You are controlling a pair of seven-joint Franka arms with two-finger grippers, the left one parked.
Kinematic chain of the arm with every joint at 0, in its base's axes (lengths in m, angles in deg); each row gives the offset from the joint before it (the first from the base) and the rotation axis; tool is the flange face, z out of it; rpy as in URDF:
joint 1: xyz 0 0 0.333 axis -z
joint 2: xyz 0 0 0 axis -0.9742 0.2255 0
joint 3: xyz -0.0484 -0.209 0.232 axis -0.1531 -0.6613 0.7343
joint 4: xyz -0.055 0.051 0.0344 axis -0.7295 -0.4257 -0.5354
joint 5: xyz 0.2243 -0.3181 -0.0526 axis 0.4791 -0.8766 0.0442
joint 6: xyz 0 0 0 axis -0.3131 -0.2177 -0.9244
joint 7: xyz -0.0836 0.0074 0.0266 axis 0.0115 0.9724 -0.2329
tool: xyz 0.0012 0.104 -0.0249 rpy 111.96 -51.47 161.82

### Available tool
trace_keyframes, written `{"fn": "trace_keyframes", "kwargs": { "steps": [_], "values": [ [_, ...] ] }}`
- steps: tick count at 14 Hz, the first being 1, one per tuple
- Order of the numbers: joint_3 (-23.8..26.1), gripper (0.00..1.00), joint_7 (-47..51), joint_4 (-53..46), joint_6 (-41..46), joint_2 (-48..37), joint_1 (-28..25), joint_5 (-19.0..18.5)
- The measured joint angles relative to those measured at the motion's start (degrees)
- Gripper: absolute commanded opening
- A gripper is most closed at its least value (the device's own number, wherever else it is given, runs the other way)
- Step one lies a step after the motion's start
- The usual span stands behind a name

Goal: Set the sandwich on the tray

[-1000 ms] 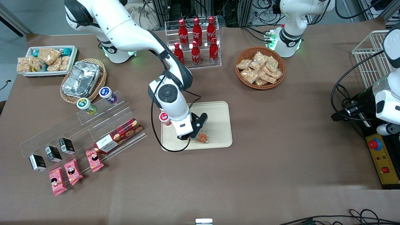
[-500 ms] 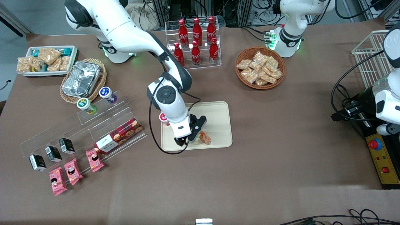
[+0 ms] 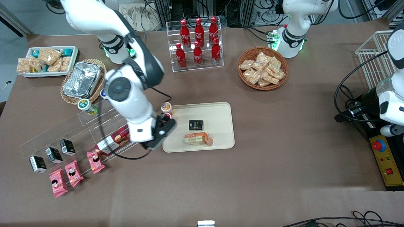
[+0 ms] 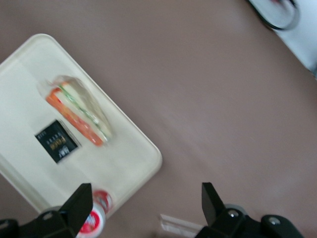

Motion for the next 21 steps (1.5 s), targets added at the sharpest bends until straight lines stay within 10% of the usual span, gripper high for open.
{"fn": "trace_keyframes", "kwargs": {
  "steps": [6,21],
  "values": [
    [-4.05,0.98,17.60,0.10,12.54,-6.85,1.32,-0.01],
    [-2.84,0.98,18.32,-3.38,31.90,-18.50,22.46,-0.03]
  ]
}}
